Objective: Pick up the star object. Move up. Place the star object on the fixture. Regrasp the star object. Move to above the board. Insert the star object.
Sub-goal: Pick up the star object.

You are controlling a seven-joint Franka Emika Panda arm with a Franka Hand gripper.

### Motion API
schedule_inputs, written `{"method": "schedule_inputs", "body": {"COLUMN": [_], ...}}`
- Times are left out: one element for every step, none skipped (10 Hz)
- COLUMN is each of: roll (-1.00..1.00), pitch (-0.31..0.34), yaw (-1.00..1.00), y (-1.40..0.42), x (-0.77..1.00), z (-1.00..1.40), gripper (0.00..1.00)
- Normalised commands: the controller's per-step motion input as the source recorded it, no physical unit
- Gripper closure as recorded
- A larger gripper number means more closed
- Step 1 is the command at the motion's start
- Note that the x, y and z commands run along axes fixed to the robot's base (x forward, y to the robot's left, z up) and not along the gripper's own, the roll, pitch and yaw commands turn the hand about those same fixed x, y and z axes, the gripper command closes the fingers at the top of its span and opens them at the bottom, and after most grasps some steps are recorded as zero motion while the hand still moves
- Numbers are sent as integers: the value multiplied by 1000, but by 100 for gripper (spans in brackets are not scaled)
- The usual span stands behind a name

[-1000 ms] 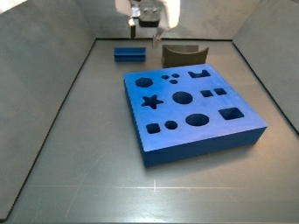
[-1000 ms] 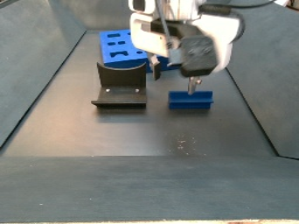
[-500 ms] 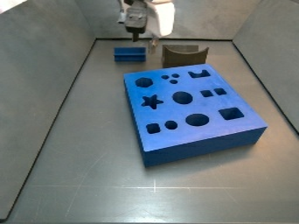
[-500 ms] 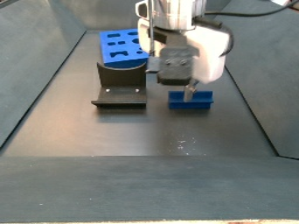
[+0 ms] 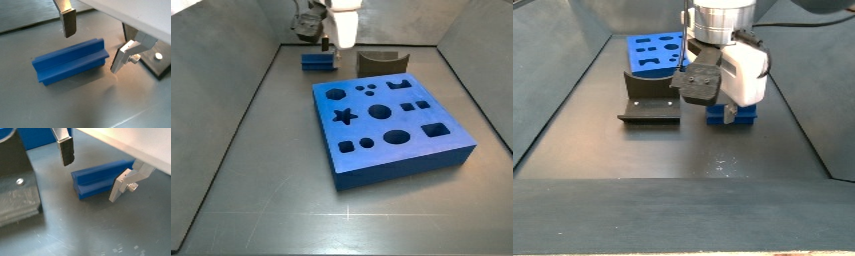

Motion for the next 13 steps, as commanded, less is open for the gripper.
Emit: {"method": "schedule_inputs", "body": {"roll": [0, 0, 46, -143, -149, 0, 86, 0, 0, 0, -57, -9, 0], "pitch": [-77, -37, -3, -283, -297, 6, 0, 0, 0, 0, -149, -217, -29], "yaw": [-903, 0, -11, -366, -257, 9, -734, -1000, -569, 0, -174, -237, 0], "y": [0, 0, 91, 340, 191, 0, -169, 0, 0, 0, 66, 43, 0], "x": [-157, 0, -214, -789, -503, 9, 20, 0, 94, -71, -397, -526, 0], "z": [-160, 0, -174, -371, -131, 0, -140, -237, 0, 0, -23, -31, -17], "gripper": [0, 0, 0, 0, 0, 0, 0, 0, 0, 0, 0, 0, 0]}}
